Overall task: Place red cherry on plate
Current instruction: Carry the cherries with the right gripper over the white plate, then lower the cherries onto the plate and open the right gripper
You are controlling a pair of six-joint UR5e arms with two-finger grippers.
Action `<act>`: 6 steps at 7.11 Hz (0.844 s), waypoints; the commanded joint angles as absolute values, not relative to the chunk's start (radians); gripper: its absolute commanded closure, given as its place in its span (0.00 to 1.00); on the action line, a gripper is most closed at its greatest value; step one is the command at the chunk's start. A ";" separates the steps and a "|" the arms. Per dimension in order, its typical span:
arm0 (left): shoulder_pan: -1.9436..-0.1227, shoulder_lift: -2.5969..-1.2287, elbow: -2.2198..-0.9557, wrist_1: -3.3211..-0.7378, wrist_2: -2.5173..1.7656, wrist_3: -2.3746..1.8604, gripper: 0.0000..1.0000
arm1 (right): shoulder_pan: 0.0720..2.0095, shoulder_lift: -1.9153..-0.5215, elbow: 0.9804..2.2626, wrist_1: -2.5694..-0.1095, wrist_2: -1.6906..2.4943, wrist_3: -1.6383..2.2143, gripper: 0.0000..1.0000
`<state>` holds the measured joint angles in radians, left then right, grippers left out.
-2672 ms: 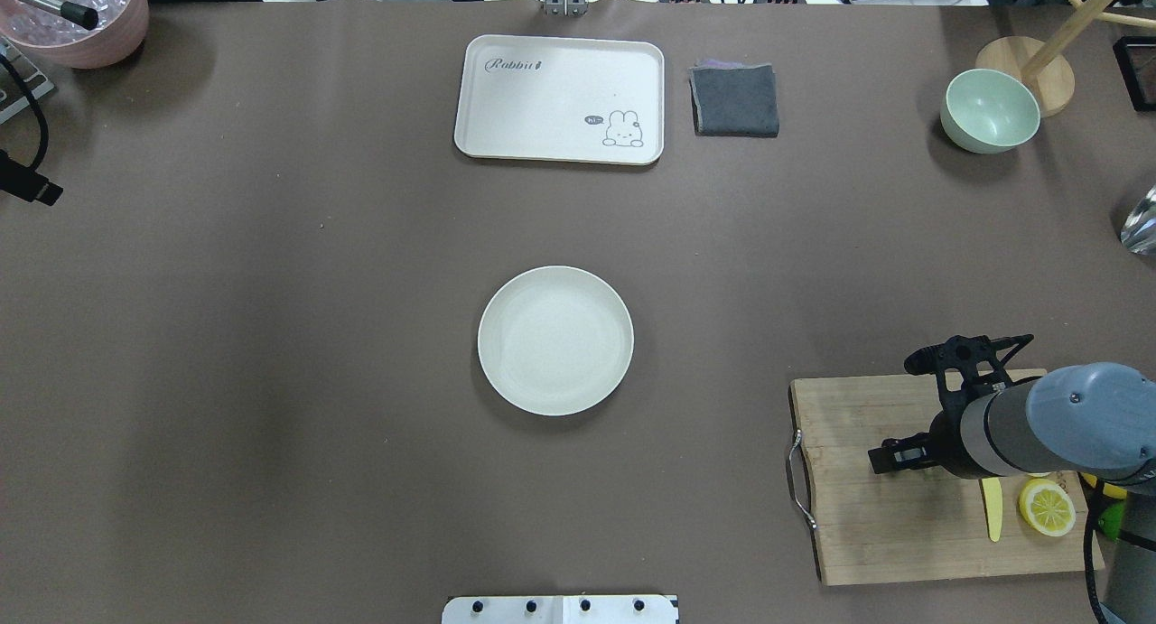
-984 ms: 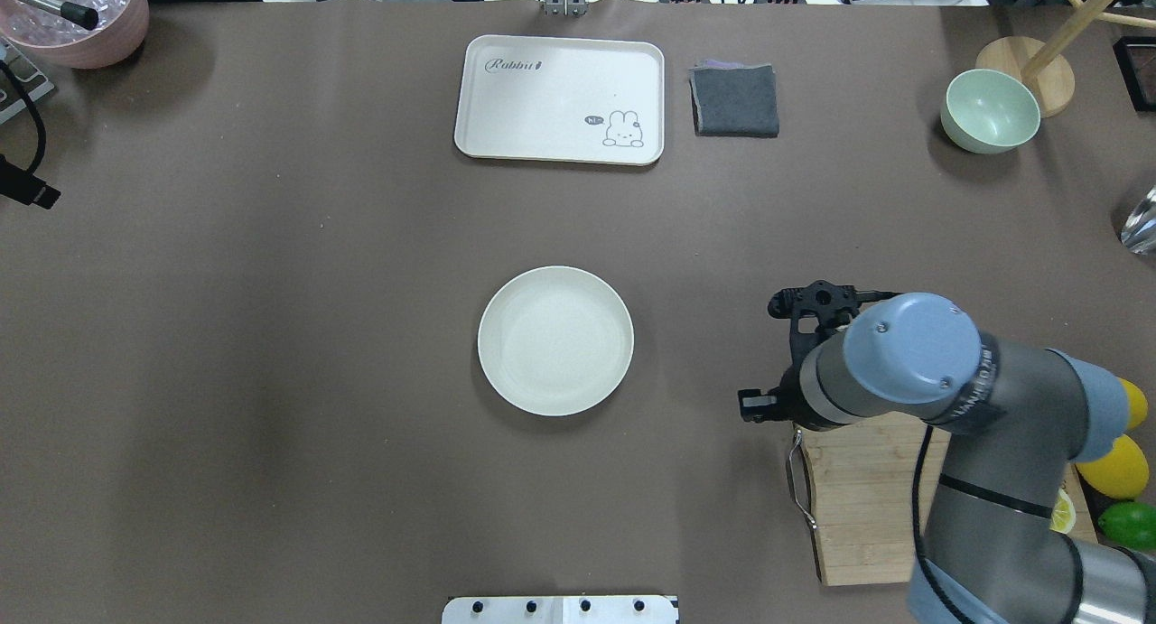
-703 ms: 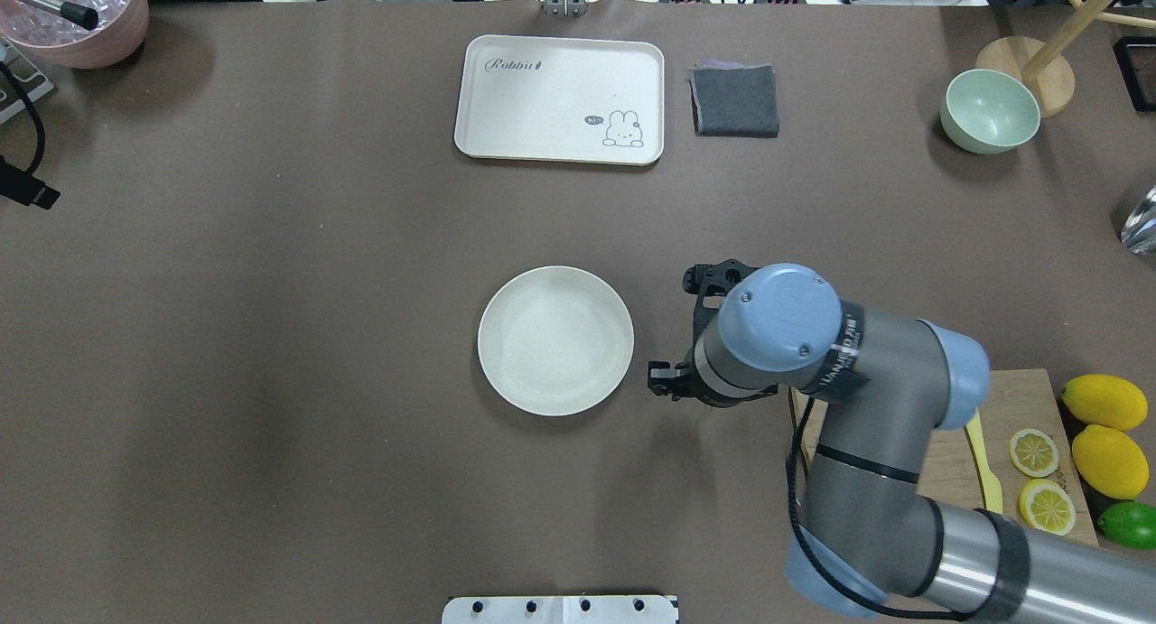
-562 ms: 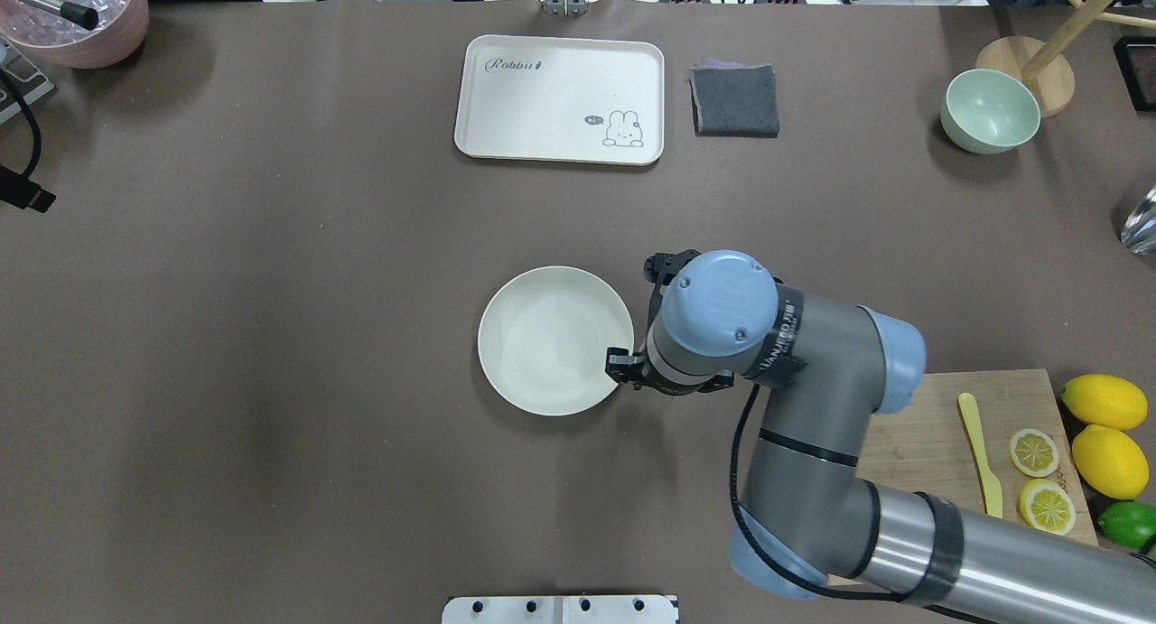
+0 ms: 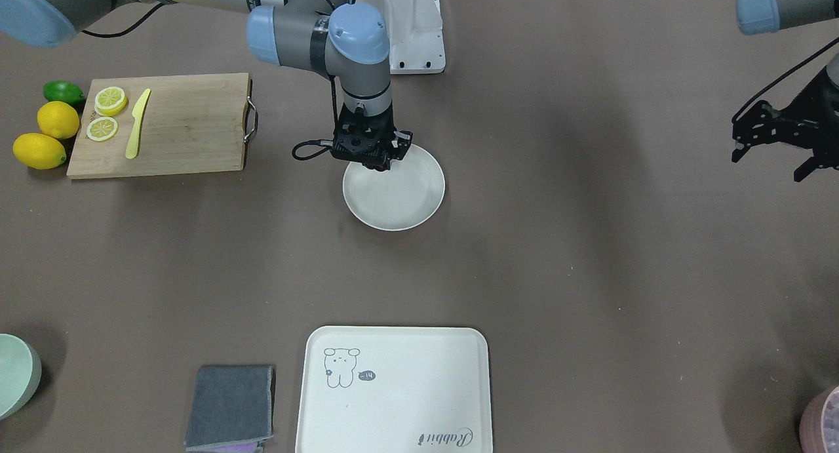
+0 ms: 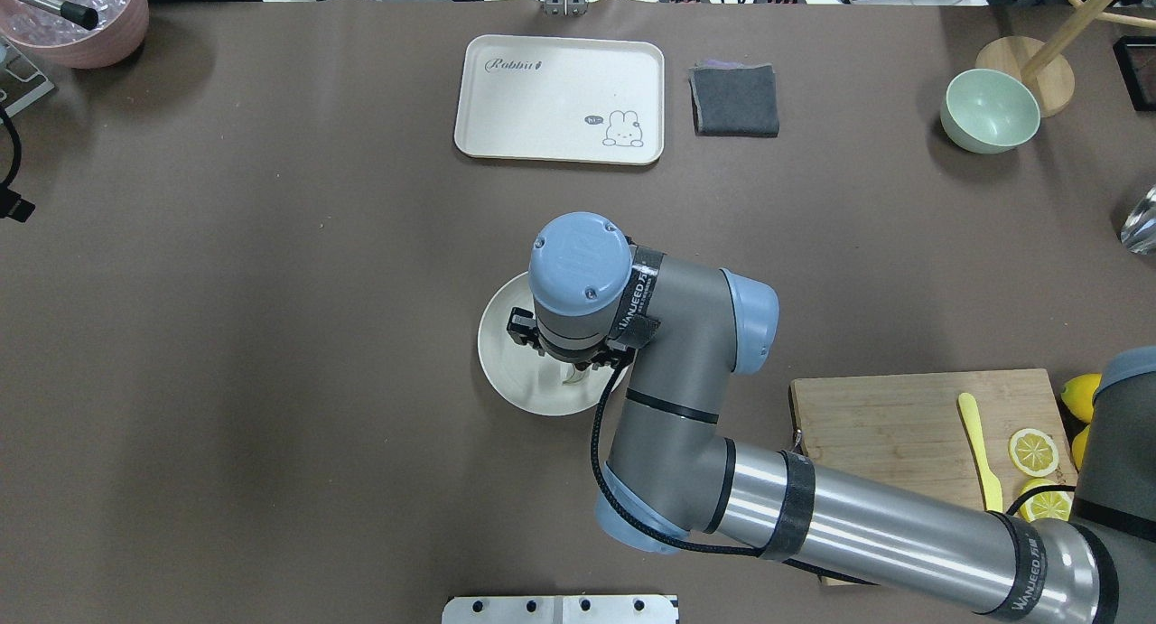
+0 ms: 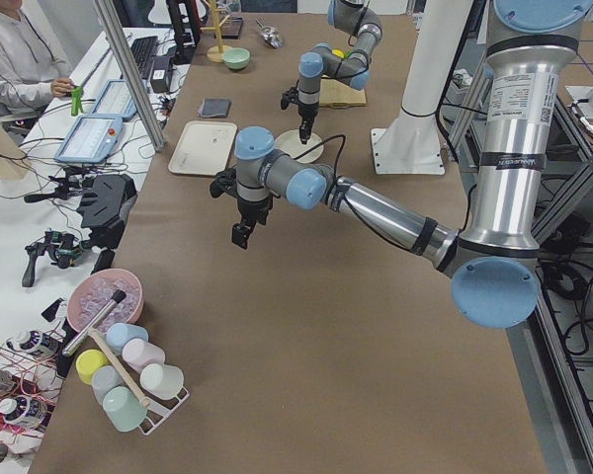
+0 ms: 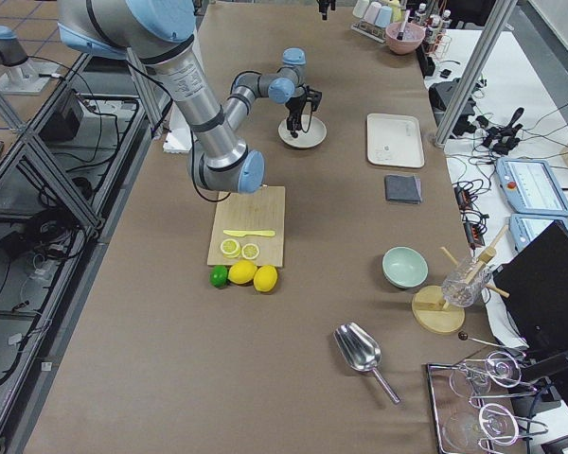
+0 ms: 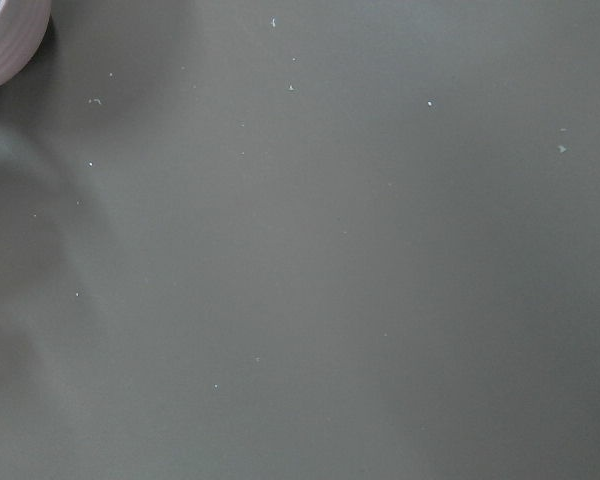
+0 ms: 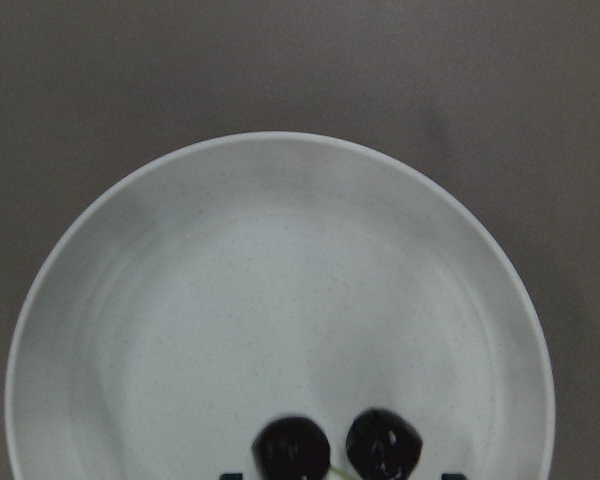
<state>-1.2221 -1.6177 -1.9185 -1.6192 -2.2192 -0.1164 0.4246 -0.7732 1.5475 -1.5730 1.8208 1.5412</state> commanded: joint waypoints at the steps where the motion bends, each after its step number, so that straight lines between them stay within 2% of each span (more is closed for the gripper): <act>1: -1.285 -1.583 -1.844 -1.621 -2.223 -0.109 0.02 | 0.455 -0.785 1.569 -1.577 1.828 1.543 0.00; 3: -1.454 -1.557 -1.789 -1.608 -2.267 -0.018 0.02 | 0.511 -0.915 1.719 -1.577 1.853 1.481 0.00; 4: -1.529 -1.536 -1.740 -1.591 -2.269 0.173 0.02 | 0.553 -0.958 1.744 -1.577 1.859 1.429 0.00; 6: -1.594 -1.499 -1.724 -1.554 -2.272 0.271 0.02 | 0.743 -1.094 1.808 -1.577 1.984 1.186 0.00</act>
